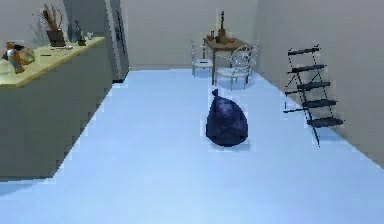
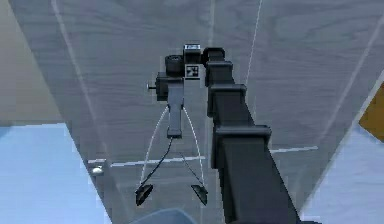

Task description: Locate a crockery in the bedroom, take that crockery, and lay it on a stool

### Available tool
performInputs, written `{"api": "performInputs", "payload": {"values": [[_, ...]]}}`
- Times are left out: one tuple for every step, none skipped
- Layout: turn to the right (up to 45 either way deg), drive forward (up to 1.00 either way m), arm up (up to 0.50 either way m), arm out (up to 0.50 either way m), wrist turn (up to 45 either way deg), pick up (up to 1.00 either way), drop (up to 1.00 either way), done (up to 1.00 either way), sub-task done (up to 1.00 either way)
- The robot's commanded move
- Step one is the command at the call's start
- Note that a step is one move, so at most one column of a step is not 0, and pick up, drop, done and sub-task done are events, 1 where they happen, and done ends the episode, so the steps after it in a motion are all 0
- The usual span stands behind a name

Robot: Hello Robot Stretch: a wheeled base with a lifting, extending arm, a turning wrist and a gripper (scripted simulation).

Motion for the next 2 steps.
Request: {"api": "performInputs", "payload": {"values": [[0.0,0.45,0.0,0.0,0.0,0.0,0.0,0.0,0.0],[42.0,0.0,0.0,0.0,0.0,0.0,0.0,0.0,0.0]]}}
